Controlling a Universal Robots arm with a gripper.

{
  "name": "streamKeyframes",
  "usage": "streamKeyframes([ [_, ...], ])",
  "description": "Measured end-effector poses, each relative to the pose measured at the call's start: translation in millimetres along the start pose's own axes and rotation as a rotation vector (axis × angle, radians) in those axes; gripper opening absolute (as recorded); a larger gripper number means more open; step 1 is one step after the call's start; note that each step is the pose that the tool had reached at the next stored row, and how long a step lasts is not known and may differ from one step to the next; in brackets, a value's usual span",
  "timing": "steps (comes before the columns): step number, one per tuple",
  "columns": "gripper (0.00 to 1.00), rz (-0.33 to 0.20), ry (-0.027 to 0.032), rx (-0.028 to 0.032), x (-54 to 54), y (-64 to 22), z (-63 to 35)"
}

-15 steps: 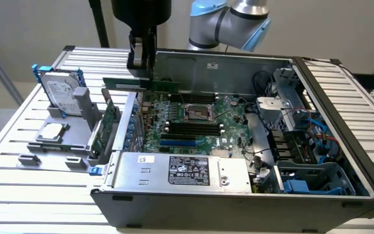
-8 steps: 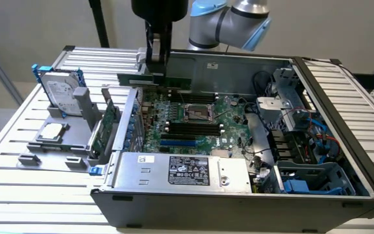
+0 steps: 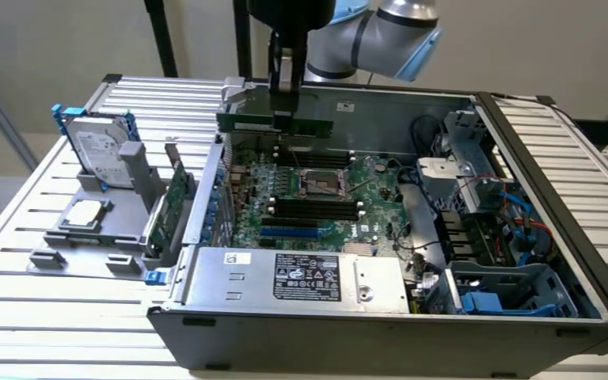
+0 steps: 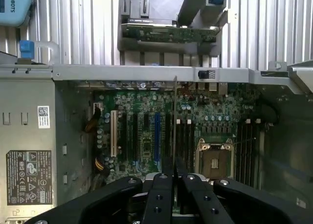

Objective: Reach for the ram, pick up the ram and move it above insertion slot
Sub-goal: 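Pick up the ram and move it above insertion slot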

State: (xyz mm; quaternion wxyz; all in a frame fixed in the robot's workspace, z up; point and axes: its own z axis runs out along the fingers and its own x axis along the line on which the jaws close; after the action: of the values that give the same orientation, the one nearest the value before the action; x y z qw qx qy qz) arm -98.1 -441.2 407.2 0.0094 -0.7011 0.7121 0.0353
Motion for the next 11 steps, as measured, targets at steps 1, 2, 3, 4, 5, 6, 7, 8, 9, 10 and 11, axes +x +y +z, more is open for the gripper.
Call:
streamKeyframes([
  [1, 0.13, 0.0, -0.0001, 0.0001, -1.3, -4.8, 0.3],
  [2, 0.13, 0.0, -0.0001, 0.0, -2.4, -9.1, 0.7],
  [3, 0.13, 0.0, -0.0001, 0.0, -3.4, -12.9, 1.1],
  [4, 0.13, 0.0, -0.0002, 0.0, -4.3, -16.0, 1.7],
  [5, 0.13, 0.0, -0.0003, 0.0001, -5.1, -19.0, 2.6],
  [6, 0.13, 0.0, -0.0002, 0.0001, -5.9, -21.9, 3.5],
  [7, 0.13, 0.0, -0.0002, 0.0, -6.9, -25.1, 4.6],
  [8, 0.13, 0.0, -0.0003, 0.0001, -7.7, -27.9, 5.9],
  [9, 0.13, 0.0, -0.0002, 0.0, -8.6, -30.2, 7.2],
  [10, 0.13, 0.0, -0.0003, 0.0, -9.4, -32.1, 9.0],
  [11, 0.13, 0.0, -0.0003, 0.0001, -10.3, -33.6, 10.6],
])
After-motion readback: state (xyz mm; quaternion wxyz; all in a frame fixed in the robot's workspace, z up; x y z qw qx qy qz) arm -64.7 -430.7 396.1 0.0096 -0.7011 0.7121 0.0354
